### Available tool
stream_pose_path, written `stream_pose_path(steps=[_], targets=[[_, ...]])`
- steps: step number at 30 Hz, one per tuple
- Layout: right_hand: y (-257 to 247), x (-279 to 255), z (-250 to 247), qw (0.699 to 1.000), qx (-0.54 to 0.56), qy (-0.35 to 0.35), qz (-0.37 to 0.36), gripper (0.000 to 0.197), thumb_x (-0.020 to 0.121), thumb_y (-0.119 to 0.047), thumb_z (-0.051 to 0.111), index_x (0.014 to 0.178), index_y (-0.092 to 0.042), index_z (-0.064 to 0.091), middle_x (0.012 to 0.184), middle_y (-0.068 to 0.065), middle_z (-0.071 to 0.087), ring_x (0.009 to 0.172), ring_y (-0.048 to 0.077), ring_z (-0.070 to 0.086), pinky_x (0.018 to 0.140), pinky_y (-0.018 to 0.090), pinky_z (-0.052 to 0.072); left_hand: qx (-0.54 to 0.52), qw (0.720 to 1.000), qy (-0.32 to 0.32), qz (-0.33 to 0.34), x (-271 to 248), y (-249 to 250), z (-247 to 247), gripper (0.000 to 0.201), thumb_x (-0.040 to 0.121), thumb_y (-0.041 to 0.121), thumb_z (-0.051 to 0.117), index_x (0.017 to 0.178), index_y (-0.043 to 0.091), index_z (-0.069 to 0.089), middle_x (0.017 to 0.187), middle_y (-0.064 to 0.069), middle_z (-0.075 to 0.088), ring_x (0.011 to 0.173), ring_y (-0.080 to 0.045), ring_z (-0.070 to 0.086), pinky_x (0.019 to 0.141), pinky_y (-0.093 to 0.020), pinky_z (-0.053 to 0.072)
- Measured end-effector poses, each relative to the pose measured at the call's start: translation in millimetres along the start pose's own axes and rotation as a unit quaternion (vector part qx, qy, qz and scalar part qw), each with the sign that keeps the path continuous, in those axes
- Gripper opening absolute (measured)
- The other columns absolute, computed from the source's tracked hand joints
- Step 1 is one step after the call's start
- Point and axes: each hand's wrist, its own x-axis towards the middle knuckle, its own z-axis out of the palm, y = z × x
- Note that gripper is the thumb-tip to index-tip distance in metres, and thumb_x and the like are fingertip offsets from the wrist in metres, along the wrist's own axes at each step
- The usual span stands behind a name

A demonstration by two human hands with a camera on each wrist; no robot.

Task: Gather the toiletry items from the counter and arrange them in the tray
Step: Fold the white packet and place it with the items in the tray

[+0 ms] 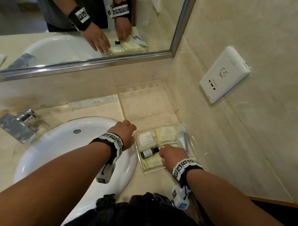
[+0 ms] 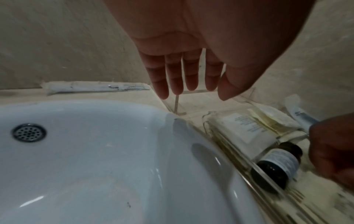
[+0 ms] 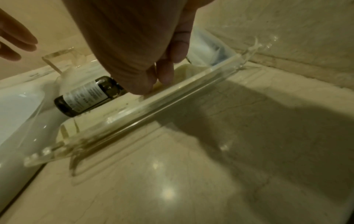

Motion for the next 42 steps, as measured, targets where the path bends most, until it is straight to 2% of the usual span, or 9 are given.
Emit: stream_pose_path(steps=[6,12,22,25,29,31,34,38,42], targets=[[-21,8,-17,0.998,0.058,0.012,-0.017,0.016,0.089,-0.029,0.045,0.092,-0.027,0.061,0.093,-0.004,0.062,0.075,0.021,0.061,0.070,0.036,0.053,-0.008,1.000,0.004,-0.027,-1,-23,-1,0.048,0.091,0.031,0.049,0.139,0.027,0.045,0.143,0.000,0.041,0.127,-0.025,0.041,0.097,-0.040,0.046],[-64,50,-58,0.990,0.109,0.065,-0.058,0.022,0.091,-0.034,0.046,0.102,-0.032,0.064,0.102,-0.009,0.063,0.086,0.017,0.063,0.077,0.035,0.051,-0.009,0.998,0.015,-0.067,-2,-47,-6,0.045,0.093,0.032,0.048,0.138,0.026,0.046,0.142,-0.001,0.041,0.129,-0.025,0.038,0.099,-0.043,0.045],[-164,176,-116,0.981,0.091,0.098,-0.143,0.045,0.089,-0.024,0.054,0.134,-0.027,0.059,0.143,-0.003,0.047,0.131,0.020,0.044,0.099,0.036,0.045,-0.068,0.977,0.086,-0.183,-12,-147,-27,0.060,0.088,0.033,0.053,0.145,0.025,0.036,0.153,-0.004,0.030,0.138,-0.027,0.029,0.108,-0.042,0.039],[-187,219,-123,0.985,0.057,0.086,-0.136,0.056,0.089,-0.023,0.055,0.144,-0.021,0.049,0.155,0.001,0.037,0.140,0.025,0.036,0.110,0.039,0.040,-0.087,0.967,0.106,-0.216,-11,-175,-28,0.063,0.087,0.031,0.053,0.147,0.025,0.033,0.155,-0.004,0.028,0.138,-0.028,0.028,0.109,-0.042,0.038],[-207,263,-124,0.991,0.056,0.051,-0.110,0.063,0.088,-0.019,0.051,0.150,-0.019,0.037,0.161,0.005,0.030,0.146,0.027,0.030,0.114,0.042,0.037,-0.121,0.957,0.098,-0.244,-8,-200,-21,0.064,0.086,0.029,0.052,0.146,0.025,0.032,0.155,-0.006,0.028,0.137,-0.029,0.029,0.111,-0.042,0.035],[-211,274,-122,0.993,0.038,0.036,-0.106,0.068,0.087,-0.016,0.050,0.153,-0.020,0.033,0.161,0.007,0.031,0.147,0.027,0.029,0.114,0.044,0.037,-0.135,0.954,0.093,-0.251,-6,-204,-13,0.063,0.086,0.029,0.053,0.146,0.024,0.033,0.154,-0.006,0.030,0.136,-0.030,0.031,0.111,-0.041,0.036],[-213,278,-115,0.992,-0.035,0.049,-0.112,0.068,0.081,-0.015,0.058,0.146,-0.021,0.040,0.152,0.012,0.037,0.139,0.031,0.036,0.100,0.046,0.046,-0.119,0.958,0.094,-0.242,-4,-203,-1,0.063,0.085,0.030,0.055,0.144,0.024,0.035,0.149,-0.005,0.036,0.132,-0.029,0.036,0.108,-0.041,0.038],[-212,277,-109,0.988,-0.080,0.063,-0.116,0.051,0.076,-0.012,0.062,0.126,-0.018,0.052,0.128,0.009,0.052,0.113,0.031,0.051,0.086,0.041,0.049,-0.096,0.962,0.101,-0.233,-4,-200,5,0.062,0.085,0.032,0.056,0.144,0.024,0.036,0.149,-0.006,0.037,0.133,-0.028,0.037,0.108,-0.040,0.038],[-209,269,-106,0.986,-0.084,0.064,-0.133,0.037,0.081,-0.011,0.055,0.117,-0.016,0.057,0.118,0.006,0.057,0.107,0.028,0.054,0.083,0.039,0.043,-0.120,0.960,0.102,-0.229,-15,-198,1,0.061,0.087,0.030,0.054,0.145,0.025,0.034,0.152,-0.005,0.031,0.137,-0.028,0.031,0.110,-0.039,0.037]])
